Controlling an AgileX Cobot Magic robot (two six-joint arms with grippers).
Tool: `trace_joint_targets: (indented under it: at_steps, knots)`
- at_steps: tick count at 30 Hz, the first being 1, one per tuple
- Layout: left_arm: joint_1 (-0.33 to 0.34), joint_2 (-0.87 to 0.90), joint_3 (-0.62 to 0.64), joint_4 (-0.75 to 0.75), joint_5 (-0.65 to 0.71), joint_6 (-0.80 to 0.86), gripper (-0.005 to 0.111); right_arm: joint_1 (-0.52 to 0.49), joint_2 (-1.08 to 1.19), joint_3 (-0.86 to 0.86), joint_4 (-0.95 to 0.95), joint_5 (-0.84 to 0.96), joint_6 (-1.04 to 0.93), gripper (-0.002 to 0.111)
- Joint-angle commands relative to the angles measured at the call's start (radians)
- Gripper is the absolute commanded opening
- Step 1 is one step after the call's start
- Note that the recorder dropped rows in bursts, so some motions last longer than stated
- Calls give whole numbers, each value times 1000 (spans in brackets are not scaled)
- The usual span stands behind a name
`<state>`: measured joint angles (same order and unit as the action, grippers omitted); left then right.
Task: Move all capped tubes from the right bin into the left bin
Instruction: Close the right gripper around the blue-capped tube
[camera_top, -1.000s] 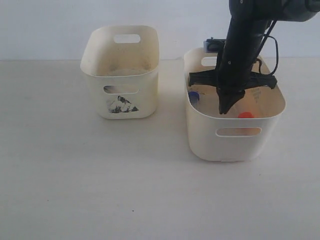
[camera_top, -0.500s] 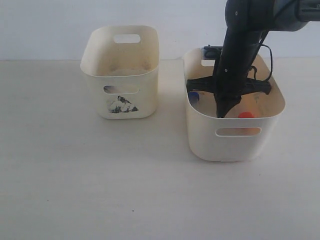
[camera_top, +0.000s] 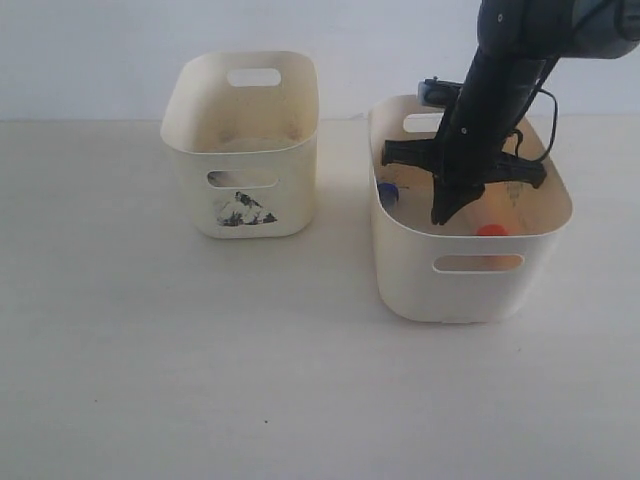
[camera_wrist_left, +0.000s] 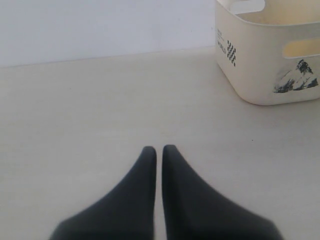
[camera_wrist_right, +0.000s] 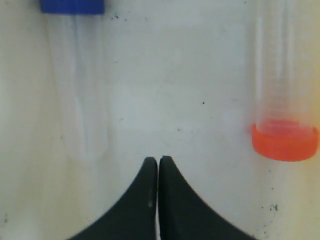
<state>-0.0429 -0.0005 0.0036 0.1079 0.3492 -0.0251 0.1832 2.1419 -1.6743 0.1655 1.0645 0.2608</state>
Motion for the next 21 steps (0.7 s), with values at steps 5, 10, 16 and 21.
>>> trace_joint_targets:
  at_steps: [5, 10, 16, 21]
  knots:
    - [-2, 0, -4, -11, -9, -10, 4, -12, -4, -3, 47, -59, -58, 0]
    - [-2, 0, -4, -11, -9, -10, 4, -12, -4, -3, 52, -90, -58, 0]
    - [-2, 0, -4, -11, -9, -10, 4, -12, 0, -3, 58, -100, -63, 0]
    - [-2, 0, -4, -11, -9, -10, 4, -14, 33, -3, 64, -89, -67, 0]
